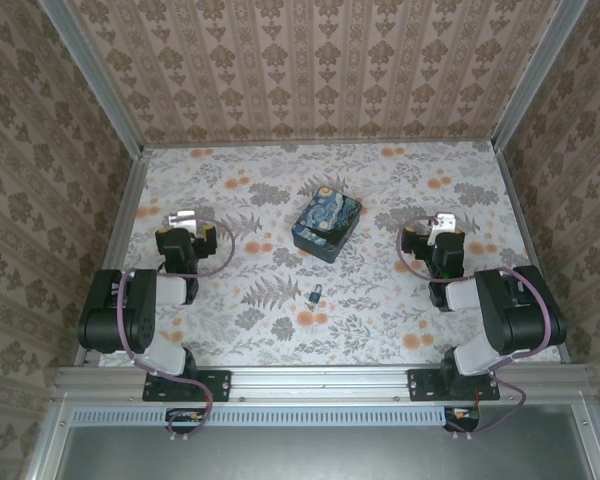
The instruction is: Unlock the padlock with the key
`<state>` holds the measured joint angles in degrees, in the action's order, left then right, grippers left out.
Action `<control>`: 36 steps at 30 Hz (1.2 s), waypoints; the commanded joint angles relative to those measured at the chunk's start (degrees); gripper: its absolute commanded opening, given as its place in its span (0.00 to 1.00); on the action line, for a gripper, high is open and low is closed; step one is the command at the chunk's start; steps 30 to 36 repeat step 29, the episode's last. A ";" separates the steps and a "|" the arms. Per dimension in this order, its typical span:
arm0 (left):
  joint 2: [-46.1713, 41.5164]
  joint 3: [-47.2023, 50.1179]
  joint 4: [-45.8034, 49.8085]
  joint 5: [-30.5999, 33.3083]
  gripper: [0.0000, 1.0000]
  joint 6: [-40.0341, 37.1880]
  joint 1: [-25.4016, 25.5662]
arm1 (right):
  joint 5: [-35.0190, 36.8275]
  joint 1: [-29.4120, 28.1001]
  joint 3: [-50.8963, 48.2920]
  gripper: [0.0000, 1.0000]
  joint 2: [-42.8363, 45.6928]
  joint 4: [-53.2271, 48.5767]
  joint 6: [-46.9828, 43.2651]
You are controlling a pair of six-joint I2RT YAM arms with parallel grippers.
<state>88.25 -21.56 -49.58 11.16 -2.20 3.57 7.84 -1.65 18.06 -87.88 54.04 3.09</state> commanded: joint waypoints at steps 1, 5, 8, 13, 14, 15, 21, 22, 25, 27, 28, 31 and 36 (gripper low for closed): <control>0.04 -1.72 0.41 -4.52 1.00 0.53 -1.77 | -6.75 1.94 4.83 0.99 -0.21 -3.92 -0.28; 0.07 -1.68 0.44 -4.72 1.00 0.70 -1.86 | -7.31 2.49 5.05 1.00 -0.28 -3.97 -0.06; 0.06 -1.43 -0.08 -4.38 1.00 0.31 -1.65 | -7.14 2.40 4.27 1.00 0.04 -2.81 -0.15; -0.20 -1.03 -0.77 -3.30 1.00 0.26 -1.15 | -7.14 2.42 4.33 1.00 0.13 -2.92 -0.10; -0.12 -1.03 -0.80 -3.29 1.00 0.27 -1.21 | -7.14 2.43 4.31 1.00 0.09 -2.94 -0.11; -0.10 -1.00 -0.78 -3.26 1.00 0.27 -1.20 | -7.13 2.42 4.35 0.99 0.06 -2.96 -0.10; -0.09 -1.03 -0.78 -3.33 1.00 0.26 -1.25 | -7.05 2.35 4.44 0.99 0.02 -3.20 -0.11; -0.10 -1.03 -0.78 -3.29 1.00 0.29 -1.22 | -6.96 2.28 4.65 1.00 -0.06 -3.51 -0.30; -0.12 -1.03 -0.80 -3.33 1.00 0.27 -1.25 | -6.27 1.51 5.84 0.99 -0.47 -5.24 -0.99; -0.16 -1.03 -0.76 -3.29 1.00 0.27 -1.20 | -6.26 1.47 5.40 1.00 -0.12 -4.66 -1.07; -0.11 -1.03 -0.77 -3.28 1.00 0.26 -1.25 | -6.12 1.47 4.94 0.99 0.07 -4.16 -1.15; -0.14 -1.03 -0.73 -3.29 1.00 0.27 -1.22 | -6.17 1.39 4.97 0.99 0.01 -4.01 -1.25; -0.14 -1.03 -0.73 -3.29 1.00 0.27 -1.22 | -6.17 1.39 4.97 0.99 0.01 -4.01 -1.25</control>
